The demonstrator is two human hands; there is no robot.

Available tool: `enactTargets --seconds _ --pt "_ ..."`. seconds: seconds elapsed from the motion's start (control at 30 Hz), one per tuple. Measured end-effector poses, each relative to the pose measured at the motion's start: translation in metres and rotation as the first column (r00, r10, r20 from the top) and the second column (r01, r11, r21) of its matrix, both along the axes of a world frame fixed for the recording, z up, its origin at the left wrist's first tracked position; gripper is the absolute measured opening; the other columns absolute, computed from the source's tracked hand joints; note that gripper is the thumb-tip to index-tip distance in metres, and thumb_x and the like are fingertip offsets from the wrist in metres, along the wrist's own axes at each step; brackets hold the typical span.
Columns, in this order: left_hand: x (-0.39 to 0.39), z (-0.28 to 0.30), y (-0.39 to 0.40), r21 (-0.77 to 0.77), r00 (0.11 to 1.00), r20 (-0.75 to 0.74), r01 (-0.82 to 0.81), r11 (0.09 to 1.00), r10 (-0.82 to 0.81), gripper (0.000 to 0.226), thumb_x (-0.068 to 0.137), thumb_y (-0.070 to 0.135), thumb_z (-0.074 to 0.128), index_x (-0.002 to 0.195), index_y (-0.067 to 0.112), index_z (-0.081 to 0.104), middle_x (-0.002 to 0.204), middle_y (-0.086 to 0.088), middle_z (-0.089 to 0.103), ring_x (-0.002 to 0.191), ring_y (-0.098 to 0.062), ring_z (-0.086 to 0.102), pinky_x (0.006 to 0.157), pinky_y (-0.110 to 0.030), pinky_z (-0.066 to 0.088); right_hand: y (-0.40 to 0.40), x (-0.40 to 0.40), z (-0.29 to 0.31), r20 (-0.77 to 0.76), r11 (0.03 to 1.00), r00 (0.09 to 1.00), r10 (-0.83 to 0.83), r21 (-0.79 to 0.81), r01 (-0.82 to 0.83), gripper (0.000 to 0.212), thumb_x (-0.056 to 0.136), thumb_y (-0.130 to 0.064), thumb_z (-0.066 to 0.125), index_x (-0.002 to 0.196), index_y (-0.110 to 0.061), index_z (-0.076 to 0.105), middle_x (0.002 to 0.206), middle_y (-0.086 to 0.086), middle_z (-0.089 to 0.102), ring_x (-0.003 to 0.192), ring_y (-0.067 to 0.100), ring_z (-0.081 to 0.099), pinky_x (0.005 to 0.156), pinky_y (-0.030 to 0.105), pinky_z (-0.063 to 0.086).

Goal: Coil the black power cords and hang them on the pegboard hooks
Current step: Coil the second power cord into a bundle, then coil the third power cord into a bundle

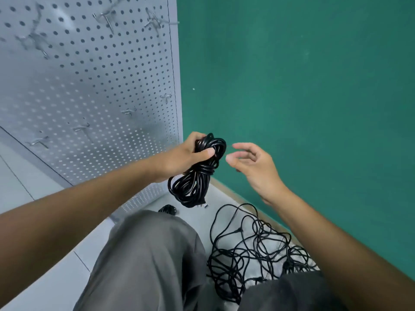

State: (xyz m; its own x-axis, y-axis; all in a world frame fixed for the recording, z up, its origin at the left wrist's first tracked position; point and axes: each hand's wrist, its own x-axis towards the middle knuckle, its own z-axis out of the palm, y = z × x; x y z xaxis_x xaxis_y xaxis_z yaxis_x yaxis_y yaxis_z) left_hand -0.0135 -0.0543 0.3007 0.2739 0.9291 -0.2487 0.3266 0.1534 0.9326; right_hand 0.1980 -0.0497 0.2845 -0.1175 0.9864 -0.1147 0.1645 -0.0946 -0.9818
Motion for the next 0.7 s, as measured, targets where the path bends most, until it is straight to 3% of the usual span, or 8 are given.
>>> enactTargets --seconds 0.17,0.23,0.33,0.4,0.5,0.57,0.7 --pt "-0.023 -0.111 0.020 -0.194 0.997 -0.068 -0.037 0.980 0.024 0.041 0.103 0.029 0.061 0.137 0.018 0.041 0.119 -0.014 0.067 0.102 -0.029 0.073 0.093 -0.045 0.059 0.024 0.018 -0.112 0.230 0.971 0.960 0.159 -0.213 -0.110 0.015 0.091 -0.018 0.075 0.103 -0.020 0.066 0.097 0.007 0.067 0.074 0.015 0.064 0.075 0.027 0.051" --pt "-0.028 -0.157 0.024 -0.257 0.995 -0.086 -0.075 0.964 0.055 0.041 0.101 0.028 0.064 0.135 0.017 0.042 0.116 -0.018 0.068 0.098 -0.031 0.074 0.090 -0.046 0.060 0.030 0.024 -0.159 0.311 0.943 0.921 0.236 -0.304 -0.138 0.013 0.091 -0.020 0.076 0.099 -0.023 0.066 0.093 0.005 0.067 0.070 0.013 0.062 0.074 0.027 0.050" --pt "-0.032 -0.225 0.029 -0.321 0.983 -0.149 -0.152 0.935 0.109 0.044 0.099 0.027 0.069 0.133 0.017 0.044 0.113 -0.022 0.069 0.094 -0.035 0.075 0.089 -0.052 0.060 0.031 0.029 -0.226 0.360 0.887 0.874 0.326 -0.436 -0.151 0.013 0.091 -0.017 0.075 0.102 -0.016 0.067 0.083 0.003 0.066 0.061 0.012 0.057 0.061 0.024 0.046" --pt "-0.034 -0.269 0.031 -0.348 0.972 -0.205 -0.180 0.920 0.113 0.052 0.094 0.031 0.075 0.135 0.015 0.047 0.111 -0.021 0.071 0.090 -0.035 0.075 0.089 -0.054 0.060 0.028 0.030 -0.267 0.365 0.843 0.856 0.366 -0.519 -0.139 0.017 0.092 -0.020 0.075 0.106 -0.013 0.069 0.087 0.005 0.068 0.066 0.016 0.060 0.062 0.025 0.046" --pt "-0.037 -0.328 0.034 -0.333 0.932 -0.356 -0.196 0.922 0.070 0.065 0.076 0.053 0.081 0.128 0.021 0.057 0.107 -0.008 0.074 0.092 -0.031 0.074 0.092 -0.051 0.059 0.022 0.026 -0.323 0.361 0.768 0.820 0.444 -0.624 -0.141 0.022 0.091 -0.026 0.075 0.111 -0.018 0.071 0.108 0.007 0.071 0.087 0.022 0.068 0.075 0.028 0.052" --pt "-0.037 -0.355 0.033 -0.335 0.907 -0.420 -0.186 0.924 0.030 0.057 0.083 0.044 0.081 0.131 0.022 0.060 0.111 -0.005 0.073 0.096 -0.028 0.071 0.095 -0.045 0.056 0.017 0.022 -0.353 0.371 0.727 0.773 0.515 -0.667 -0.163 0.028 0.092 -0.027 0.074 0.119 -0.018 0.069 0.114 0.002 0.068 0.097 0.018 0.064 0.082 0.026 0.049" --pt "-0.036 -0.395 0.032 -0.377 0.901 -0.427 -0.104 0.920 -0.073 0.060 0.089 0.032 0.080 0.143 0.019 0.057 0.126 -0.003 0.067 0.116 -0.025 0.062 0.102 -0.032 0.044 0.007 0.015 -0.397 0.312 0.608 0.719 0.621 -0.771 -0.191 0.034 0.096 -0.032 0.068 0.126 -0.017 0.063 0.118 0.003 0.063 0.103 0.019 0.060 0.081 0.025 0.042"
